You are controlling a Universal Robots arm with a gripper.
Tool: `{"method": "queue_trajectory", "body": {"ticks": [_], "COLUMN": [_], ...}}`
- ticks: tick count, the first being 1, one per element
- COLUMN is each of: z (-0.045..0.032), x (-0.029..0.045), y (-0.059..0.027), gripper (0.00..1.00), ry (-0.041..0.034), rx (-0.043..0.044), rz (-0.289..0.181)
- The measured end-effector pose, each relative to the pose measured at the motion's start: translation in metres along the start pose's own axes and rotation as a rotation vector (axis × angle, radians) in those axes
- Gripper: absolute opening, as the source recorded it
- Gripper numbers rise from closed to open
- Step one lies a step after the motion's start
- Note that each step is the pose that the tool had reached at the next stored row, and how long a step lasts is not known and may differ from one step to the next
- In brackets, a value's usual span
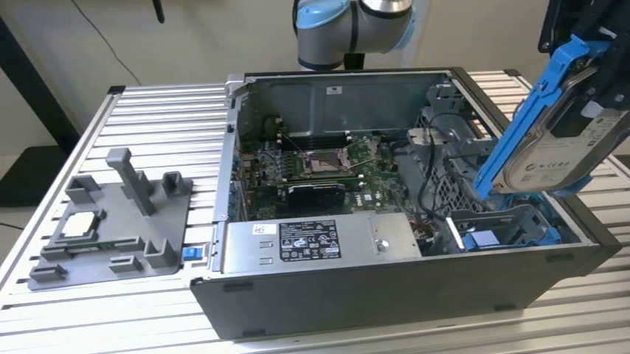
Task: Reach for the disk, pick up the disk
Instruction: 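Pick up the disk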
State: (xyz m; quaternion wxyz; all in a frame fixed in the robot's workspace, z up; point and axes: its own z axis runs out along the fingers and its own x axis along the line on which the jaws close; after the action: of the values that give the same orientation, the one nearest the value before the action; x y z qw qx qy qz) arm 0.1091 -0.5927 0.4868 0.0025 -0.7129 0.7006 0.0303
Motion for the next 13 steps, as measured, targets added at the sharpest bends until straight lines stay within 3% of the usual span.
{"method": "queue_trajectory", "body": {"ticks": [13], "z": [0.0146], "x": [0.0028], "y": [-0.0013], "gripper": [0.0], "ry": [-0.0027], "rx": [0.0003], "rz": [0.009]}}
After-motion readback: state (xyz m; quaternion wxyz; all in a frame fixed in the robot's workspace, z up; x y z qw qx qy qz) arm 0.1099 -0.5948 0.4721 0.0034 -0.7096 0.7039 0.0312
